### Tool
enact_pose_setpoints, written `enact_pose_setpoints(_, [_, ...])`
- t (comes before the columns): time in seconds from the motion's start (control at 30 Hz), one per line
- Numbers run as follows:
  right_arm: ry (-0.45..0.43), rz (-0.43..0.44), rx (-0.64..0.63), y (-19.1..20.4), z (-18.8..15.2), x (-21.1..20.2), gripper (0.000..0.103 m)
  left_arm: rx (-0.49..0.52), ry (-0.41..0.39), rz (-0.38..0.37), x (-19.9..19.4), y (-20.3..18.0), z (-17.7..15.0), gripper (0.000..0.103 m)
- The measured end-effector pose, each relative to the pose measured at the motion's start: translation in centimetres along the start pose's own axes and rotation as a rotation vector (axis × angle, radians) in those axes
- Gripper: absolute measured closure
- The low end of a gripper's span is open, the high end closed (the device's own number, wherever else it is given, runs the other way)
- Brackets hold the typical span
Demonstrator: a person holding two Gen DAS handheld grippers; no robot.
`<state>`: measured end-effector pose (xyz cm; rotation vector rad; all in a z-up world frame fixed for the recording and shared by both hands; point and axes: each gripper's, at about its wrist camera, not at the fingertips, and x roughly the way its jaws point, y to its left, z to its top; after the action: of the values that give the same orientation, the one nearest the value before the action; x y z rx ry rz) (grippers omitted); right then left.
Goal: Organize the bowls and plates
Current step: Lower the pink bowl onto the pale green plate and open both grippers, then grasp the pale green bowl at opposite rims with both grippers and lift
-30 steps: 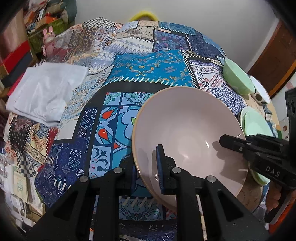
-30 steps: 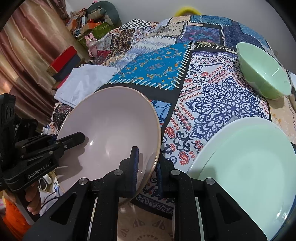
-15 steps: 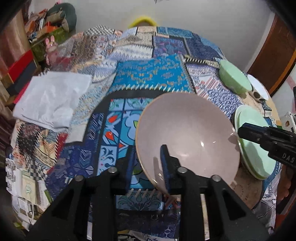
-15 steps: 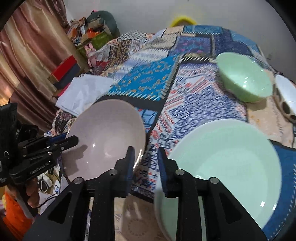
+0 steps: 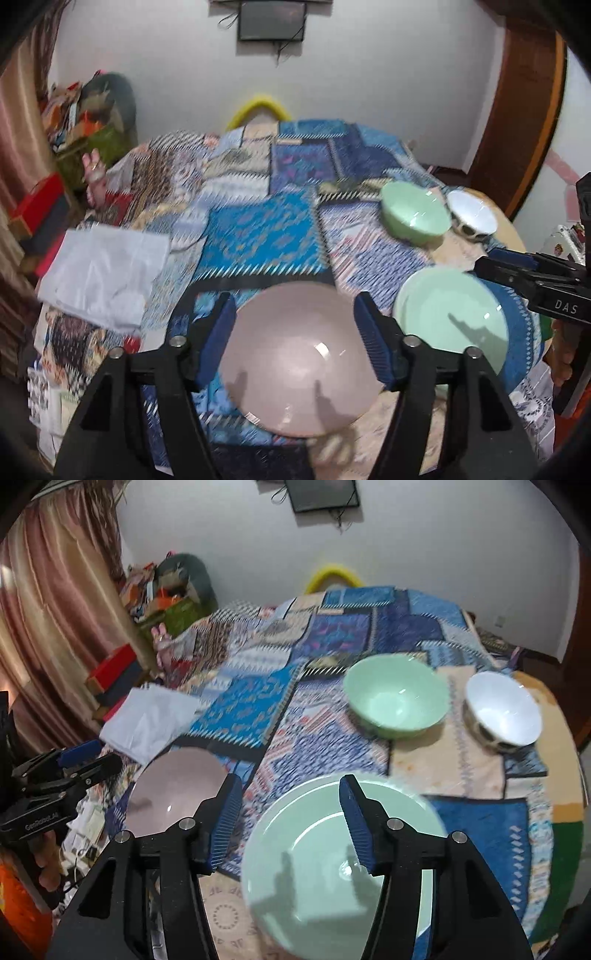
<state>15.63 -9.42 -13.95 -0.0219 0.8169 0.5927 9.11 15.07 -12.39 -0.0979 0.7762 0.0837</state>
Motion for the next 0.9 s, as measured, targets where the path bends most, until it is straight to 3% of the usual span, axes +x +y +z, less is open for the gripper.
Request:
enact_pose_setpoints(0.13, [-0.041,-0.034,0.024,-2.1,1.2,-1.4,0.049,0.015,-0.032,-0.036,0.4,-2.2,2.0,0.015])
enact_pose_setpoints(0.23, [-0.071,-0.064,0.043,-3.4,1.8,-2.1,0.037,0.036,-0.051,-0.039,0.9,-3.7,3.3,0.011])
enact_pose_setpoints(0.47, [-0.092,-0.118,0.075,-6.4,3.2,-1.9,0.037,0.067,-0.028,-0.080,4.4,-6.5,6.1,0.010])
enact_pose_setpoints(0.83, [-0.010,-0.160,0.149,-10.9,3.8,4.0,0.037,0.079,0.063,-0.096,12.8,-9.1,9.0,0.010])
enact_pose_setpoints(0.9, [-0.002,-0.168,0.151,-11.6,4.0,5.0,0.037,0.079,0.073,-0.098,14.2,-9.3,9.2,0.014])
